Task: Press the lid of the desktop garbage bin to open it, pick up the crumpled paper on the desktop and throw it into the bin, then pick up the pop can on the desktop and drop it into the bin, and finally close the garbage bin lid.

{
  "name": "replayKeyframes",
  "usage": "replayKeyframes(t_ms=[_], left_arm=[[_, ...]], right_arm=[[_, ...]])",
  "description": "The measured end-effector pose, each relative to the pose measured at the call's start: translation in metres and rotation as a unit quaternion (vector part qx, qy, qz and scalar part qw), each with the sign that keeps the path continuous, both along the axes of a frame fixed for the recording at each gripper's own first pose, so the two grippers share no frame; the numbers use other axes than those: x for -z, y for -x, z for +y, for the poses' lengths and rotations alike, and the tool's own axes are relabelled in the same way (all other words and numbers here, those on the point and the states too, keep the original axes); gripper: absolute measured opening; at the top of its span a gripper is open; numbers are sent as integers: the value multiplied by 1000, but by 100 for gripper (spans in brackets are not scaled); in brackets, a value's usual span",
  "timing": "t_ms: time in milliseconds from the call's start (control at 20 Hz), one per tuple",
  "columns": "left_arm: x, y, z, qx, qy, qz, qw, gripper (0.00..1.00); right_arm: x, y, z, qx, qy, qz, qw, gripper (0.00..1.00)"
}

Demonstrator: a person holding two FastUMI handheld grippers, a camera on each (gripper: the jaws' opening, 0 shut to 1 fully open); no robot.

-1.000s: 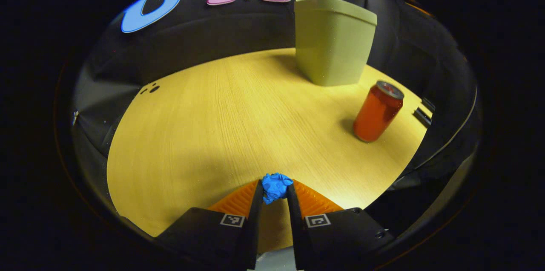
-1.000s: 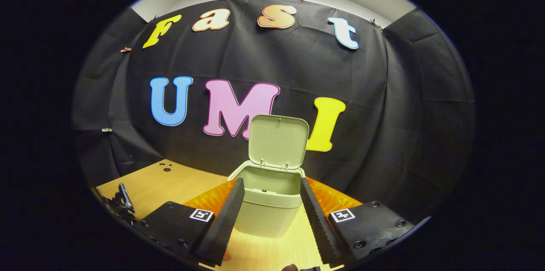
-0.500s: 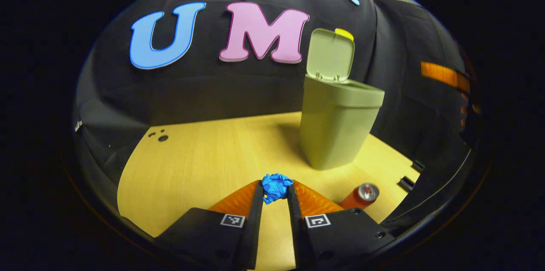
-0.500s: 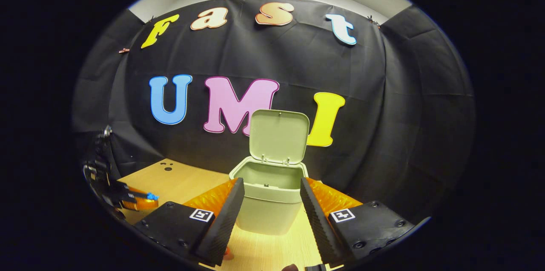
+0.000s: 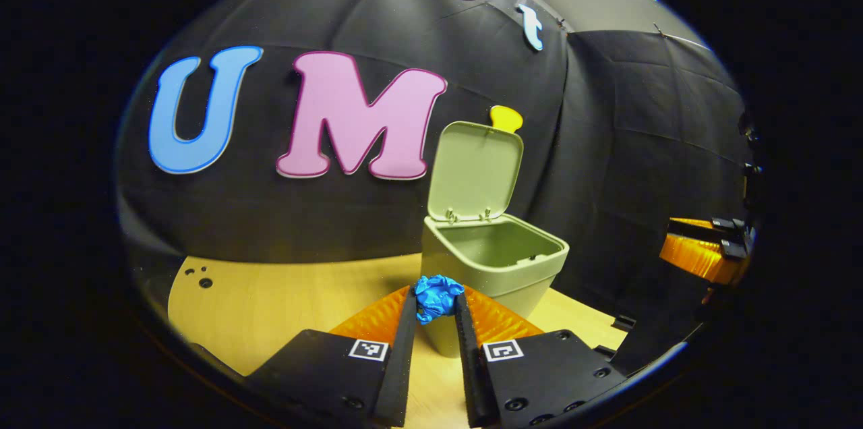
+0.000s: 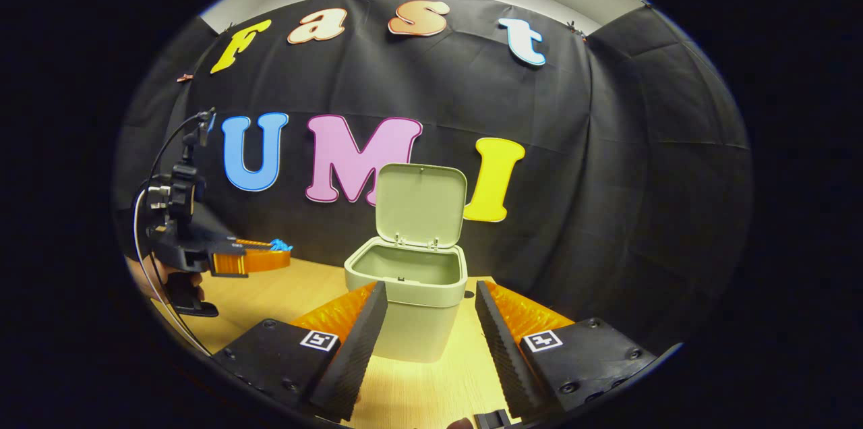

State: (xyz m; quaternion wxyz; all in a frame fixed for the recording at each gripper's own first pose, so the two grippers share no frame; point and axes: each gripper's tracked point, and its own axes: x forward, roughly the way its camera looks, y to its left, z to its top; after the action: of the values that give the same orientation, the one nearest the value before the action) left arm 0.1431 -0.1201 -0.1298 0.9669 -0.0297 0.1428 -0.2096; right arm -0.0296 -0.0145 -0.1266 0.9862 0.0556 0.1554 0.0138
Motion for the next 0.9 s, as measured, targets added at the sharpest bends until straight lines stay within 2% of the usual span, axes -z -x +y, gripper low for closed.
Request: replayKeyframes(t_ms=[50, 150, 250, 350, 550, 750, 800, 850, 900], left_arm=[[-6, -9, -11, 11, 1, -8, 1000, 33], [-15, -25, -33, 33, -2, -22, 999, 37], [-16, -42, -51, 50, -11, -26, 998, 33], [-12, -57, -68, 64, -21, -21, 997, 37], [7, -81, -90, 79, -43, -8, 996, 37], [25, -87, -98, 88, -65, 7, 994, 37], [29, -91, -100, 89, -69, 8, 994, 34], [32, -95, -103, 90, -73, 10, 993, 39], [34, -97, -106, 93, -75, 11, 993, 41]], right_arm=[[0, 2, -4, 6, 1, 1, 1000, 84], [1, 8, -11, 18, 4, 4, 1000, 84], [0, 14, -19, 32, 9, 5, 999, 84], [1, 18, -27, 46, 13, 7, 999, 84], [2, 24, -39, 69, 16, 11, 997, 84], [3, 30, -48, 90, 16, 14, 996, 84], [4, 31, -50, 93, 18, 15, 995, 84], [4, 32, -52, 96, 19, 16, 995, 84], [4, 32, -53, 98, 20, 17, 995, 84]])
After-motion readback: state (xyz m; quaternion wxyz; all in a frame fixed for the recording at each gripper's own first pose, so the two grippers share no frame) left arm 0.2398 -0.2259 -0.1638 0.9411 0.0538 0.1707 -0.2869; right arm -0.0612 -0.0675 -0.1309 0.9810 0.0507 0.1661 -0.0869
